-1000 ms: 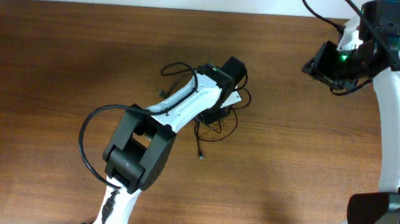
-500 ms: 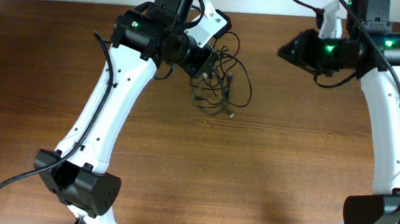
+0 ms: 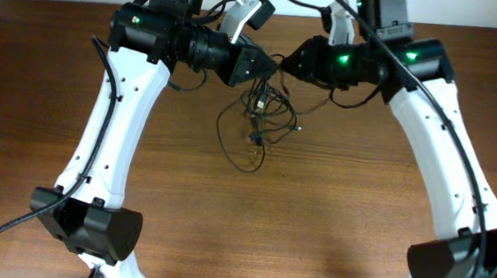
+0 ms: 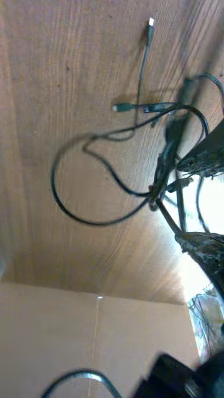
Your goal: Untangle cables
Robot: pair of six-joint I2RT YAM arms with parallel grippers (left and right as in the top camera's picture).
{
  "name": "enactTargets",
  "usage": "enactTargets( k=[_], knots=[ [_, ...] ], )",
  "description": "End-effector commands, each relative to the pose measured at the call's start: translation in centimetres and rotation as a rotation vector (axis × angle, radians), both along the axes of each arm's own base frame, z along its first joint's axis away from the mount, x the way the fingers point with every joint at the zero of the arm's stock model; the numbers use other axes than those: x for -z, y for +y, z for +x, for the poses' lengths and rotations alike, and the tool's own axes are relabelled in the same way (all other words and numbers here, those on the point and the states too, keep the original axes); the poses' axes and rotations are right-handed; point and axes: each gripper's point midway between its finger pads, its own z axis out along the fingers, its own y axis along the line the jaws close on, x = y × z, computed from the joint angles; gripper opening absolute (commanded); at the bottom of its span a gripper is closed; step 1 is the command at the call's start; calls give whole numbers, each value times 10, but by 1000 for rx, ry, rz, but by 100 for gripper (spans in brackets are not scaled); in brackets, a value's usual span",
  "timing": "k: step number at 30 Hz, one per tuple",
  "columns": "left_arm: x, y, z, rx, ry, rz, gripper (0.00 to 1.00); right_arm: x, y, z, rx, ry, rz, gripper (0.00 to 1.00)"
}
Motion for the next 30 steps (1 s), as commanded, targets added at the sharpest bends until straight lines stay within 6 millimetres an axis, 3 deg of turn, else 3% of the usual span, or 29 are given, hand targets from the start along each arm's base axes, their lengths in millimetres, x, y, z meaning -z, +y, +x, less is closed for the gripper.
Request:
enactTargets(
  k=[1, 5, 9, 13, 18, 20, 21, 22, 23, 24, 26, 30],
  knots=[
    [-48, -10, -18, 105, -60, -172, 0, 16, 16, 1, -16, 33, -14, 31],
    [-88, -5, -19, 126, -132, -290, 0, 39, 19, 2, 1, 113, -24, 27],
    [-126, 25, -10, 33, -222, -327, 0, 43, 13, 6, 29, 132, -23, 27],
    [-182, 63, -13, -76, -354, -380, 0, 49, -13, 14, 93, 159, -51, 25],
    [-234, 67, -30, -116, -363, -493, 0, 55, -19, 13, 101, 155, -99, 21],
    [-240, 67, -31, -118, -352, -511, 0, 48, -10, 11, 29, 112, -67, 22],
    [-240, 66, -31, -117, -354, -511, 0, 40, -1, 9, -50, 64, -26, 27],
    [-239, 66, -32, -112, -350, -511, 0, 34, 5, 8, -102, 25, 1, 37],
    [-239, 66, -32, -111, -348, -511, 0, 31, 8, 7, -141, -4, 16, 56],
    [-238, 66, -32, -112, -345, -510, 0, 28, 12, 4, -181, -25, 34, 61],
    [-238, 66, -31, -113, -343, -510, 0, 22, 18, -6, -271, -61, 70, 65],
    [-234, 66, -29, -113, -342, -503, 0, 37, 9, -30, -336, 3, 21, 70]
  ],
)
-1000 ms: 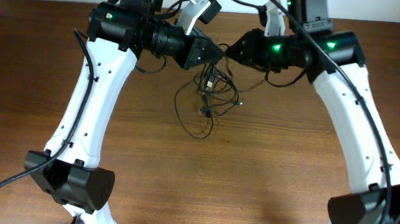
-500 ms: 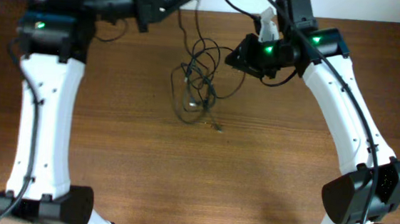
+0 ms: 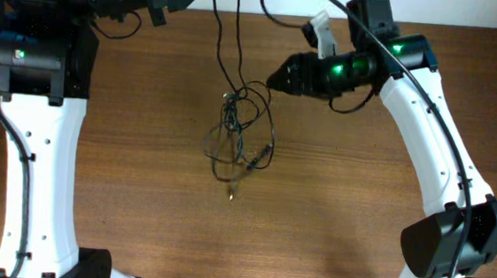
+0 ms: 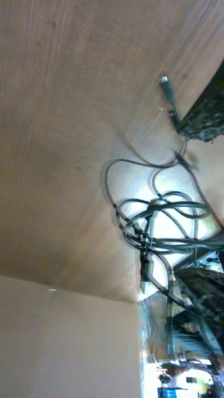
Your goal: Untangle cables
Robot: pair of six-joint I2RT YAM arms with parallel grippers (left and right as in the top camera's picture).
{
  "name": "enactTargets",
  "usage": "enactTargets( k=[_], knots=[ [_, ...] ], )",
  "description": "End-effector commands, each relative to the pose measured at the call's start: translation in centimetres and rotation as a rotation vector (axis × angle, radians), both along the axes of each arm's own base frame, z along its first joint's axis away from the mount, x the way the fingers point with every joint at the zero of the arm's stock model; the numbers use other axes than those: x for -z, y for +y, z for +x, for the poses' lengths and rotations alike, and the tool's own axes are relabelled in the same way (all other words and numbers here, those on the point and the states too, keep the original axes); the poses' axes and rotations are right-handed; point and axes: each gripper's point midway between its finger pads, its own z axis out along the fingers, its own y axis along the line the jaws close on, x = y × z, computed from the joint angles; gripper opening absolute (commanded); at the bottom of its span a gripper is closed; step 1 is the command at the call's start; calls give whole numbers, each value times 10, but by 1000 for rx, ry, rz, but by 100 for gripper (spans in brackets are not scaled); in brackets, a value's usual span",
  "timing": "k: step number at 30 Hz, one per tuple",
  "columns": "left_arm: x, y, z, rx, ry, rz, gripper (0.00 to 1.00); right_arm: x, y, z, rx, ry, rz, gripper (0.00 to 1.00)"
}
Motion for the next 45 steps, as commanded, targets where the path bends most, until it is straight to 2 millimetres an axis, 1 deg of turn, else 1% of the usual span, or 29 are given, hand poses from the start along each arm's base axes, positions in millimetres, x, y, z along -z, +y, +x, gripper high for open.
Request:
enactTargets(
  k=[1, 4, 6, 8, 9, 12, 13, 14, 15, 16, 18, 19, 20, 24, 27, 28, 29, 30, 31, 32, 33, 34, 35, 36, 37, 39, 41, 44, 45],
  knots=[
    [-1, -1, -6, 12, -7, 8, 0, 9, -7, -10, -58, 1, -28, 72],
    [6, -1, -4, 12, 28, 13, 0, 7, -17, -6, -34, 7, -19, 75],
    [7, -1, -2, 12, 31, 13, 0, 3, -16, -7, -42, 5, 2, 78],
    [8, -1, -1, 12, 34, 13, 0, 0, -20, -6, -44, -12, 2, 81],
    [9, -1, 0, 12, 38, 13, 0, -7, -30, -3, -19, -27, 4, 81],
    [12, -1, 1, 12, 58, 14, 0, -28, -48, -3, 22, -79, 7, 84],
    [14, -1, 1, 12, 69, 14, 0, -29, -50, -4, 30, -93, -21, 85],
    [14, -1, 1, 12, 69, 14, 0, -26, -49, -6, 29, -90, -45, 86],
    [14, -1, 1, 12, 68, 14, 0, -17, -45, -11, 21, -77, -97, 86],
    [14, -1, 1, 12, 69, 14, 0, -8, -39, -15, 9, -75, -151, 86],
    [15, -1, 1, 12, 76, 15, 0, 1, -26, -21, -21, -90, -210, 86],
    [15, -1, 1, 12, 76, 15, 0, 3, -20, -24, -35, -95, -222, 86],
    [15, -1, 1, 11, 75, 15, 0, 6, -7, -29, -67, -98, -226, 86],
    [15, -1, 1, 11, 75, 15, 0, 15, 6, -34, -96, -77, -235, 85],
    [15, -1, 2, 8, 75, 14, 0, 29, 2, -28, -44, -29, -273, 73],
    [15, -1, 2, 8, 75, 14, 0, 32, 1, -26, -42, -27, -281, 68],
    [15, -1, 2, 8, 75, 14, 0, 34, 0, -25, -39, -28, -289, 66],
    [15, -1, 2, 8, 75, 14, 0, 36, -3, -23, -17, -23, -310, 60],
    [15, -1, 2, 8, 75, 14, 0, 40, -10, -19, 29, -14, -348, 52],
    [15, -1, 2, 8, 75, 14, 0, 42, -14, -17, 53, -11, -372, 38],
    [15, -1, 2, 8, 75, 15, 0, 45, -19, -15, 91, 0, -399, 21],
    [15, -1, 2, 8, 68, 17, 0, 48, -22, -13, 112, 6, -416, 12],
    [15, -1, 2, 7, 55, 22, 0, 48, -24, -12, 117, 3, -426, 7],
    [17, 0, 4, -7, 46, 32, 0, 47, -26, -12, 121, 1, -427, 4],
    [22, 2, 9, -38, 62, 41, 0, 46, -28, -13, 125, 5, -428, 4],
    [39, 9, 23, -136, 115, 78, 0, 39, -39, -14, 148, 8, -428, 4],
    [75, 26, 44, -295, 215, 166, 0, 27, -58, -13, 193, 3, -425, 4],
    [116, 39, 59, -385, 302, 275, 0, 13, -95, -18, 293, -2, -492, 4],
    [128, 44, 63, -414, 337, 300, 0, 10, -102, -20, 312, -15, -523, 4]
  ],
)
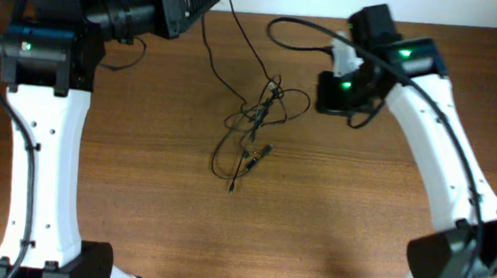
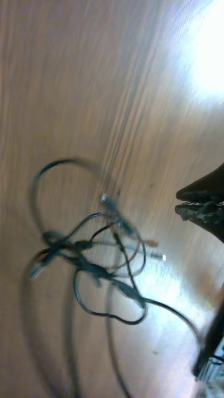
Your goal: Untangle cables
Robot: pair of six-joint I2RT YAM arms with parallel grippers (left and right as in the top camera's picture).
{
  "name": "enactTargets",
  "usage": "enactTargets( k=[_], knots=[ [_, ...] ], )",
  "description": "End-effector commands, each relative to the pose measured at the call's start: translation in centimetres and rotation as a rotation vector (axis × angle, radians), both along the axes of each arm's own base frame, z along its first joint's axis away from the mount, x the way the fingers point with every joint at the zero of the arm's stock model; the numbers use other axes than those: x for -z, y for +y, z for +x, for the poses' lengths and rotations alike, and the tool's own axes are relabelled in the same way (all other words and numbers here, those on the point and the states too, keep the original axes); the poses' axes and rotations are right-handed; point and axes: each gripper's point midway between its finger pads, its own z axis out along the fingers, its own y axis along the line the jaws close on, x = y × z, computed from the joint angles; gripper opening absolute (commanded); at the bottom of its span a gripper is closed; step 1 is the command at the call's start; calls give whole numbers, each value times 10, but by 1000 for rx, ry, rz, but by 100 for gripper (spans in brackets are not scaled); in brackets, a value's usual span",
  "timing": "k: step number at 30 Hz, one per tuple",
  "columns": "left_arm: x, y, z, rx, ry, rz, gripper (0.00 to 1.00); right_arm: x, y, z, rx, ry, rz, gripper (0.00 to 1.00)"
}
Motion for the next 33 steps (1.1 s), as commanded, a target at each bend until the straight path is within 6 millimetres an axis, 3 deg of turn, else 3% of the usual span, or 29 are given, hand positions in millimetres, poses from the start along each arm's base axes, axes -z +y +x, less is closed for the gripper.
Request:
enactTargets(
  k=[1, 8, 11, 16, 18, 19, 20, 22, 26, 29, 31, 33],
  knots=[
    [40, 21, 26, -126, 42, 154, 0, -26, -28, -7, 80, -84, -93, 4],
    [119, 28, 36, -66, 211, 310, 0, -41, -77, -17, 261, -127, -297, 4],
    [146, 50, 44, -166, 283, 428, 0, -44, -115, -31, 386, -116, -478, 4],
    [167, 87, 49, -316, 334, 599, 3, -51, -131, -37, 462, -126, -544, 4],
    [169, 87, 50, -315, 339, 600, 5, -50, -121, -35, 448, -125, -486, 4],
    [170, 84, 49, -302, 341, 592, 8, -48, -105, -31, 388, -119, -413, 4],
    [173, 76, 48, -282, 348, 594, 14, -44, -68, -23, 251, -113, -260, 11],
    [180, 75, 47, -281, 368, 626, 16, -36, -41, -12, 191, -104, -162, 26],
    [198, 118, 38, -422, 446, 835, 4, 3, 5, 17, 155, -30, -34, 49],
    [198, 118, 39, -428, 444, 834, 0, 35, 38, 41, 169, -15, 9, 58],
    [183, 90, 39, -331, 407, 698, 0, 61, 53, 57, 199, 0, 25, 59],
    [132, 54, 37, -197, 254, 528, 0, 78, 51, 68, 238, 20, 28, 59]
  ],
)
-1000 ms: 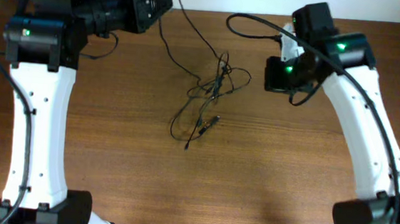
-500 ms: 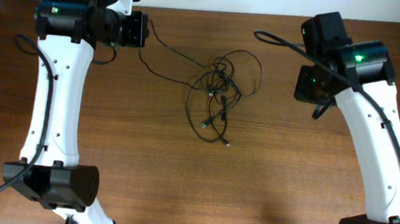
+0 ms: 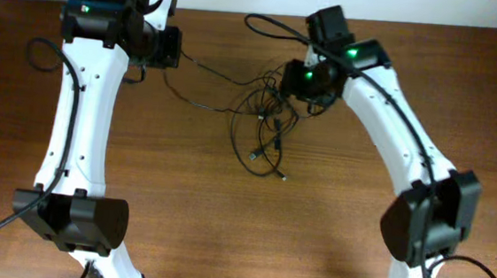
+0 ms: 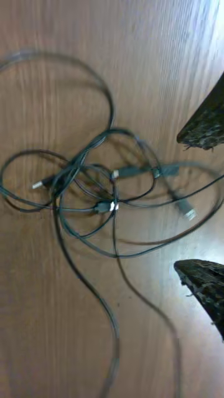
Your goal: Untangle cables
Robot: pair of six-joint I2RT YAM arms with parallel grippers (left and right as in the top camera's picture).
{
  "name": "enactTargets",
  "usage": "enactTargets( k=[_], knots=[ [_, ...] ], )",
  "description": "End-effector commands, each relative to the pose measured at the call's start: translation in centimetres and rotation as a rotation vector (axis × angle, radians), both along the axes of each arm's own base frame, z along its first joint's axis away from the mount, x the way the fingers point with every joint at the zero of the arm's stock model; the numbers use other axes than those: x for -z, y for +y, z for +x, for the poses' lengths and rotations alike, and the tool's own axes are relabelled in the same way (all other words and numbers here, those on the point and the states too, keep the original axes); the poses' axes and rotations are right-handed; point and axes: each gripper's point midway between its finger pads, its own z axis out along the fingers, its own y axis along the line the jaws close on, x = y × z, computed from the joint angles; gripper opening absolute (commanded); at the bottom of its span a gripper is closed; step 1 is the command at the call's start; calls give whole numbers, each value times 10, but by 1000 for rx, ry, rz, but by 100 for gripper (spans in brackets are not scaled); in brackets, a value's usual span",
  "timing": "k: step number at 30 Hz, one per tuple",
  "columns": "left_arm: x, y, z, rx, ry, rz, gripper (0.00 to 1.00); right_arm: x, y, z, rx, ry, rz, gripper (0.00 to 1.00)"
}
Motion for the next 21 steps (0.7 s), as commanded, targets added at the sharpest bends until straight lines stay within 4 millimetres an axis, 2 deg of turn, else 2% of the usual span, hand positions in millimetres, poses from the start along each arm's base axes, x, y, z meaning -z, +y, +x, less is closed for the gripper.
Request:
enactTargets(
  k=[1, 2, 4, 5, 6, 9, 11, 13, 15, 16, 19, 21],
  knots=[
    [-97, -53, -7, 219, -244, -265, 0, 23, -4, 9, 69, 59, 24, 60],
    [-137, -63, -15, 276, -347, -317, 0, 24, -8, 10, 74, 64, 30, 61],
    [-201, -86, -41, 407, -498, -435, 0, 25, -11, 12, 83, 67, 36, 61],
    [-223, -97, -54, 476, -550, -481, 0, 24, -13, 14, 86, 63, 38, 61],
    [-243, -106, -70, 544, -596, -522, 0, 24, -14, 15, 90, 61, 39, 61],
    [-283, -120, -100, 642, -663, -637, 0, 22, -20, 18, 99, 73, 79, 60],
    [-304, -130, -119, 745, -690, -727, 0, 12, -5, 17, -21, 60, 189, 60],
    [-311, -135, -127, 795, -688, -772, 0, 3, 8, 11, -123, 53, 272, 60],
    [-307, -128, -112, 707, -706, -720, 0, 3, 9, 8, -133, 64, 279, 60],
    [-303, -117, -94, 598, -728, -652, 0, 4, 9, 6, -131, 71, 277, 60],
    [-298, -92, -65, 411, -780, -526, 0, 6, -3, 7, -104, 88, 271, 59],
    [-288, -75, -51, 294, -771, -451, 0, 6, -23, 10, -73, 98, 266, 59]
  ],
)
